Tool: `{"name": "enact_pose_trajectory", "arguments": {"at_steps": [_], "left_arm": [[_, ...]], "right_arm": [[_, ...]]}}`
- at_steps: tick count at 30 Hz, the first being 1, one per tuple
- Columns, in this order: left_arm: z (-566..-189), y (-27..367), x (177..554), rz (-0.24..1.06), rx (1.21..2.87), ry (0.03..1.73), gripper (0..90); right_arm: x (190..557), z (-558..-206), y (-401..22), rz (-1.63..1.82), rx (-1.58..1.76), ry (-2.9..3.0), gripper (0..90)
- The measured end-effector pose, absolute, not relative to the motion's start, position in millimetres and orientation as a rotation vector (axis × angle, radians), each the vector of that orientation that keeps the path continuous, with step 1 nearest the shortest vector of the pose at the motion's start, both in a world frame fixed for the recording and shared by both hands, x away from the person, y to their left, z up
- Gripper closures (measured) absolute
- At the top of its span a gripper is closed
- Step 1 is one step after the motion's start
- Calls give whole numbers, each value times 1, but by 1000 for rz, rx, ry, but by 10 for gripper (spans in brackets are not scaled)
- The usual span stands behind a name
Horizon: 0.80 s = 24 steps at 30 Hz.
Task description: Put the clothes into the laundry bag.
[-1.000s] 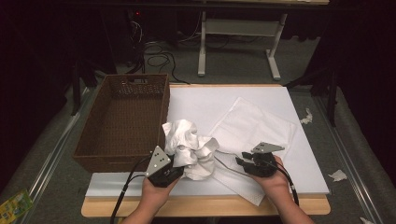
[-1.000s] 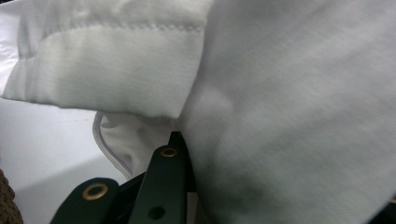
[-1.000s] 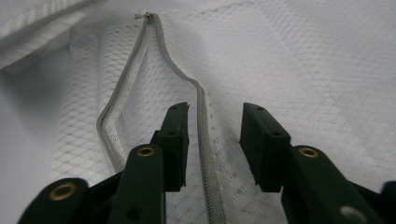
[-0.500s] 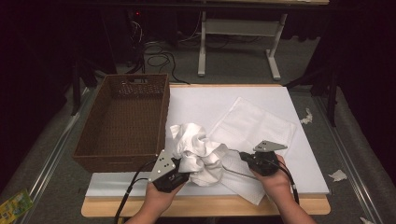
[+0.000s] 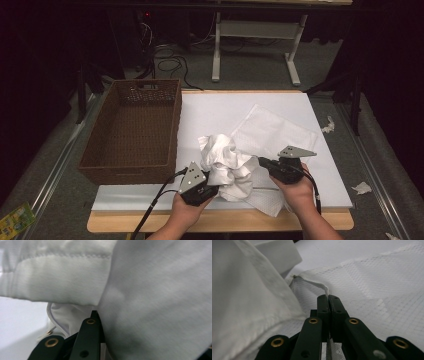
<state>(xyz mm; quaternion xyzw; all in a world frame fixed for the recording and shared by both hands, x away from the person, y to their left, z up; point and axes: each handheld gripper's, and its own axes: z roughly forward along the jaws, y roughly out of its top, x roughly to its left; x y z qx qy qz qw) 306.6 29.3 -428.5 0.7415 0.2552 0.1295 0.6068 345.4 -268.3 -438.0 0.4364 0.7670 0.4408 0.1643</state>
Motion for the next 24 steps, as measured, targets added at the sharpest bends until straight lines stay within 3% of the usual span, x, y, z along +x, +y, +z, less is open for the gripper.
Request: {"name": "enact_pose_trajectory", "arguments": {"at_steps": [8,13,16,19,21,24], "left_arm": [[-440,2,319,317,1759,626,749],[-446,-6,321,396,1801,647,747],[-455,-13,323,458,1907,669,746],[-468,-11,328,392,1967,712,732],[-471,-5,333,322,1955,725,675],[-471,6,337,261,1929,739,504]], "right_arm": [[342,-427,-275,1317,1247,2126,888],[337,-421,-275,1355,1226,2107,888],[333,-415,-273,1363,1189,2108,889],[331,-414,-273,1362,1177,2107,889],[331,-415,-275,1366,1186,2103,889],[333,-414,-280,1396,1209,2089,889]]}}
